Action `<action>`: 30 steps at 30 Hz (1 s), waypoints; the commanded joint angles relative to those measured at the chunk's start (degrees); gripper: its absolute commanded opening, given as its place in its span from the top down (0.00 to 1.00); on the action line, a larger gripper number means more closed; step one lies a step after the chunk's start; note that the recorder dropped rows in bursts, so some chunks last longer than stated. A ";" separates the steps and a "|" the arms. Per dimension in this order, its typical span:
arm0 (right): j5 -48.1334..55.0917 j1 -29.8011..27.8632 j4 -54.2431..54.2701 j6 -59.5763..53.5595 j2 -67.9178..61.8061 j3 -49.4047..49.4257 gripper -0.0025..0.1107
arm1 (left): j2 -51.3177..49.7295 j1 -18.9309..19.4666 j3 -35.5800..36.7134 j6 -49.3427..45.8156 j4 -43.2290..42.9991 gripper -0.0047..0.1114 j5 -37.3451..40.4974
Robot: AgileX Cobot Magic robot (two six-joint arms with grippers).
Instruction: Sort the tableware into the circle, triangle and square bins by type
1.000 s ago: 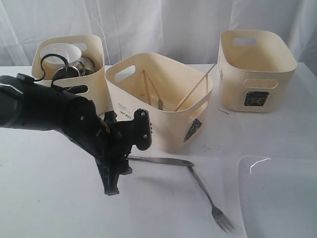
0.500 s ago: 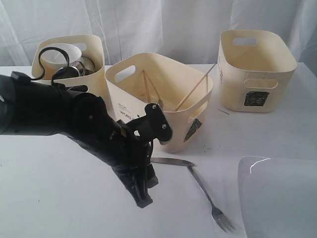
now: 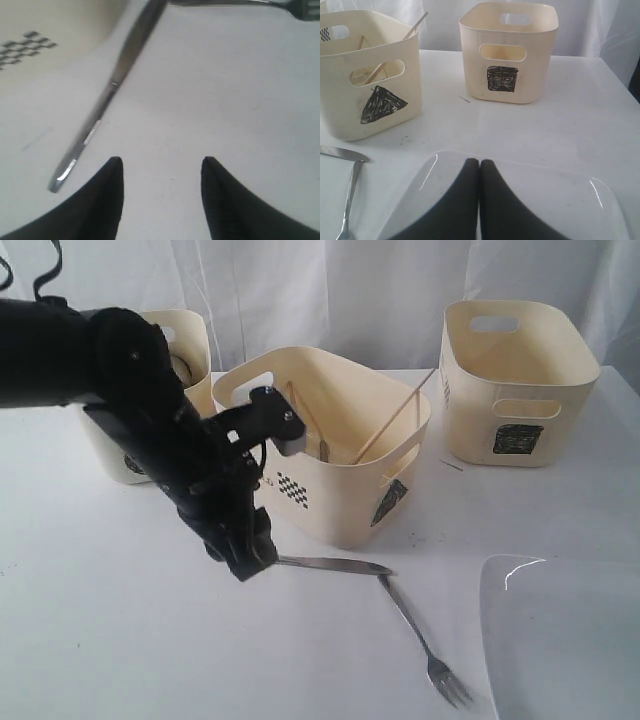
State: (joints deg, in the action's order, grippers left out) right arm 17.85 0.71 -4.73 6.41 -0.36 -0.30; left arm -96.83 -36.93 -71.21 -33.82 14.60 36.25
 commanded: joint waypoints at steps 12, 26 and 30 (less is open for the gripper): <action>-0.78 0.41 0.10 -0.19 0.36 0.30 0.98 | -13.15 3.48 -5.49 -23.03 1.65 0.51 -0.37; -0.78 0.41 0.10 -0.19 0.36 0.30 0.98 | -15.83 3.64 -5.54 -30.66 1.27 0.51 -7.76; -0.78 0.41 0.10 -0.19 0.36 0.30 0.98 | -15.93 3.64 -5.54 -30.43 1.15 0.51 -6.74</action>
State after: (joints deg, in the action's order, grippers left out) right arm 17.85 0.71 -4.73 6.41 -0.36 -0.30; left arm -112.72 -33.46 -76.67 -64.29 15.19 27.85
